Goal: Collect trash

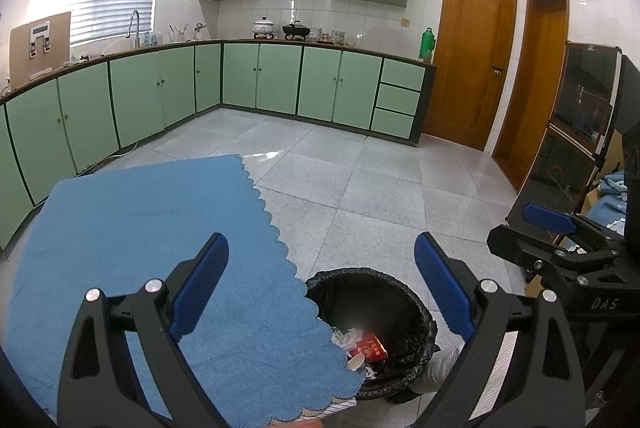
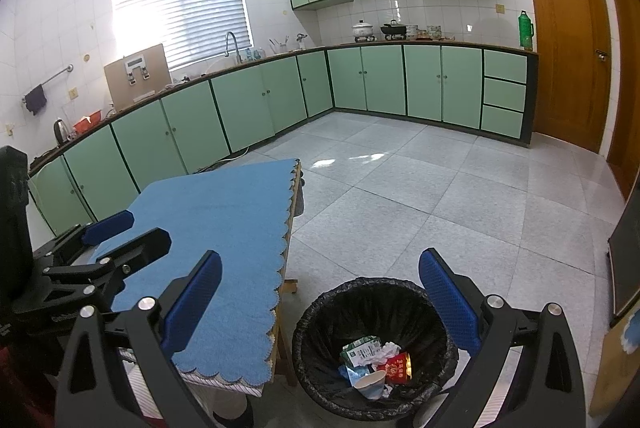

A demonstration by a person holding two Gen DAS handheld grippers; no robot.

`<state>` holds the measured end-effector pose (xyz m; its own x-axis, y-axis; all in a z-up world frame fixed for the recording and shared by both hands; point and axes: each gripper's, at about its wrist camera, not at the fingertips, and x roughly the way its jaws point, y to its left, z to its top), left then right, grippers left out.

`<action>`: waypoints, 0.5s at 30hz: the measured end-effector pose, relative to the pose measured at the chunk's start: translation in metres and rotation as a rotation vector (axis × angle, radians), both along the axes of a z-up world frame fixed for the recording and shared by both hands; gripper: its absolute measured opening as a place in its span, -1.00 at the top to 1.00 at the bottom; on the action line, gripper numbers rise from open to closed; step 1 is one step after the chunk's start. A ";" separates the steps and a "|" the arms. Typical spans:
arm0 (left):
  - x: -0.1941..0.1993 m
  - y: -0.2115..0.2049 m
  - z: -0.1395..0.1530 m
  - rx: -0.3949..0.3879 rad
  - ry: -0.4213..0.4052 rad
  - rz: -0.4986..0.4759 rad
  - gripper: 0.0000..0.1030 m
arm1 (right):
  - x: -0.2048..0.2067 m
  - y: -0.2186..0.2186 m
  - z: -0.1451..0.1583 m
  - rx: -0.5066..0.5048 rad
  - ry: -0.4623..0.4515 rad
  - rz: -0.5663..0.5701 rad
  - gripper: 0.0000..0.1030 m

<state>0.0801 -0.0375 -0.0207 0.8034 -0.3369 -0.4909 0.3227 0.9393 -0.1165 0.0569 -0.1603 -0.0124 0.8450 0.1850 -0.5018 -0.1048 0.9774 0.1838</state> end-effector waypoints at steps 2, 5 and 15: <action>0.000 0.000 0.000 0.001 0.000 0.001 -0.77 | 0.000 0.000 0.000 0.000 0.000 0.001 -0.88; 0.000 0.000 0.000 0.000 0.000 0.000 -0.77 | 0.001 0.000 0.001 -0.001 0.000 0.001 -0.88; 0.000 0.000 0.000 0.001 0.000 0.000 -0.77 | 0.001 0.001 0.001 0.000 0.000 0.001 -0.88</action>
<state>0.0799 -0.0372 -0.0208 0.8037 -0.3363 -0.4909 0.3225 0.9395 -0.1155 0.0580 -0.1595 -0.0117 0.8448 0.1855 -0.5019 -0.1057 0.9773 0.1834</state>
